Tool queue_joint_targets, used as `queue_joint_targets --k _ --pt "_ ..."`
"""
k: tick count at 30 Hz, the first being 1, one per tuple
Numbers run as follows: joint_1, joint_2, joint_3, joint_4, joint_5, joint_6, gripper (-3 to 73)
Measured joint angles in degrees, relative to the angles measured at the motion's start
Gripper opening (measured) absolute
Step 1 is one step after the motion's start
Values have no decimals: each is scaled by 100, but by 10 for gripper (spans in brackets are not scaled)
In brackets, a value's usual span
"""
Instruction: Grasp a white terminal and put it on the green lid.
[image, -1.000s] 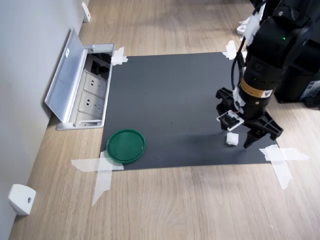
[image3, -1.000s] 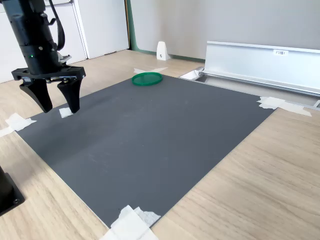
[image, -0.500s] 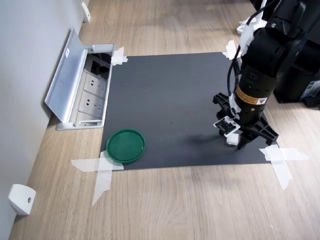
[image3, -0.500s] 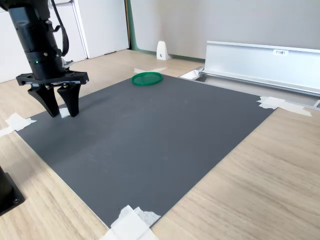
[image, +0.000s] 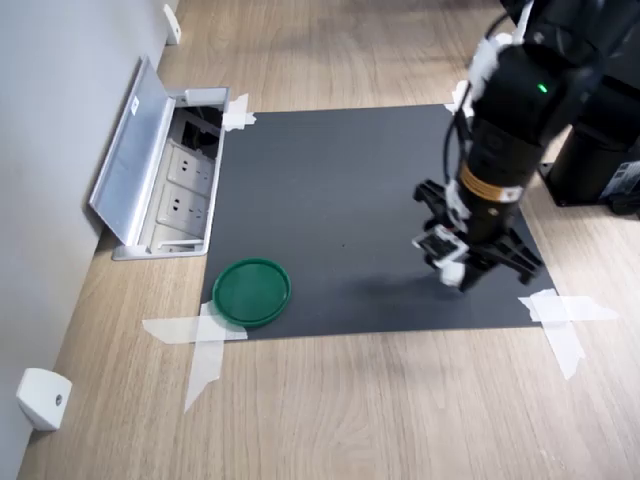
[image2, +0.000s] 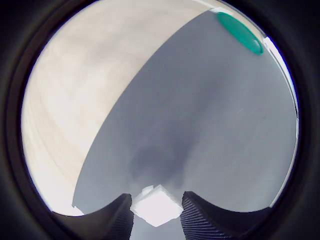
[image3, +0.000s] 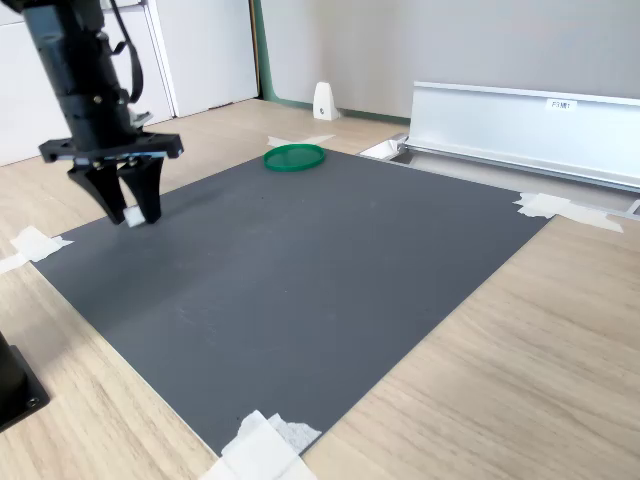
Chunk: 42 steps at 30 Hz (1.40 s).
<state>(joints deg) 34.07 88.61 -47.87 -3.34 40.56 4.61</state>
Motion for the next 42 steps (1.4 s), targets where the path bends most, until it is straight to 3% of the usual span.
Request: queue_joint_targets --k 8,14,21,42 --pt "-989 536 -1450 43 441 -1188 372" --pt "-1177 1413 -2691 107 584 -1621 372" --pt "-1324 2418 -3749 147 637 -1556 372" --pt "-1488 2924 -4074 334 543 -2073 392"
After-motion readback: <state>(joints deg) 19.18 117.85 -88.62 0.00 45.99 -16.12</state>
